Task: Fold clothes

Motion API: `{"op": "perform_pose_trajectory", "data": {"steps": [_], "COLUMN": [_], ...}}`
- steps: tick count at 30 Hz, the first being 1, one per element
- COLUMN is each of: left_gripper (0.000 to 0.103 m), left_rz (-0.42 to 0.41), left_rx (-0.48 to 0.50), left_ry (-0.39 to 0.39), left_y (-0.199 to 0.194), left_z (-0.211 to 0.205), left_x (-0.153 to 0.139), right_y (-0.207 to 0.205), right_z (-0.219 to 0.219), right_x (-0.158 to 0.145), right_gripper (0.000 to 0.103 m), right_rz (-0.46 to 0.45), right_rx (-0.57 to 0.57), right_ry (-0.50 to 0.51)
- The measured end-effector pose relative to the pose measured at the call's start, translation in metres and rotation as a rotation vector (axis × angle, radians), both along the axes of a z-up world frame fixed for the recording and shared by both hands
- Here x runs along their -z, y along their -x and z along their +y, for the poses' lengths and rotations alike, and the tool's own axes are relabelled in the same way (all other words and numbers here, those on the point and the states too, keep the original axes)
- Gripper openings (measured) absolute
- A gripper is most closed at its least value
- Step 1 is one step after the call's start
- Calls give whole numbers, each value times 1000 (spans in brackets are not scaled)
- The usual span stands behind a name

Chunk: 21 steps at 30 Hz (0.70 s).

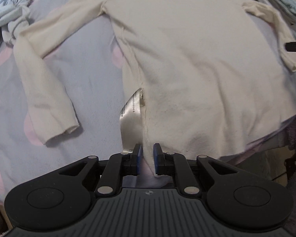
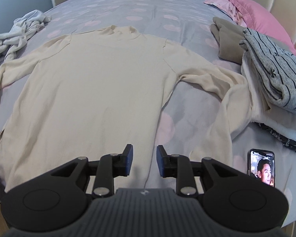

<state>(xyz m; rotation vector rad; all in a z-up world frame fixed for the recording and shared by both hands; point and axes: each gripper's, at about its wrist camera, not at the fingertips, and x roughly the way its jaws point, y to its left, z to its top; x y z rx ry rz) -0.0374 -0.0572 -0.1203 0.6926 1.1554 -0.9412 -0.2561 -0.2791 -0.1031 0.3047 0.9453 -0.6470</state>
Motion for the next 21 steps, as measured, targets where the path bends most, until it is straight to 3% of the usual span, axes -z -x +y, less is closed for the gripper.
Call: {"op": "perform_pose_trajectory", "data": {"steps": [4,6,9,12,14,21], "left_gripper": [12,7,2,2,2,2], "left_rz": [-13,-20,6,52,94,203], "left_rx": [3,12,-10,-29,-81,-340], "left_ry": [-20,-22,4,84,138,86], "left_y": [1,2,0,-5,-17,-69], "left_z": [-7,-7,-4,9,22,50], "left_x": [5,4,-5,-31,-50,-22], "right_y": [3,5,8,10,11,9], "right_z": [4,0,-7,-12,-15,-20], "right_x": [2,3,3,3,4,9], "right_gripper": [35,35,35,35,35,35], "right_rz": [13,15,14,22,32,58], "right_rx": [-22,0,47,86,103,134], "right_ry": [10,3,-15,-16,-23,-53]}}
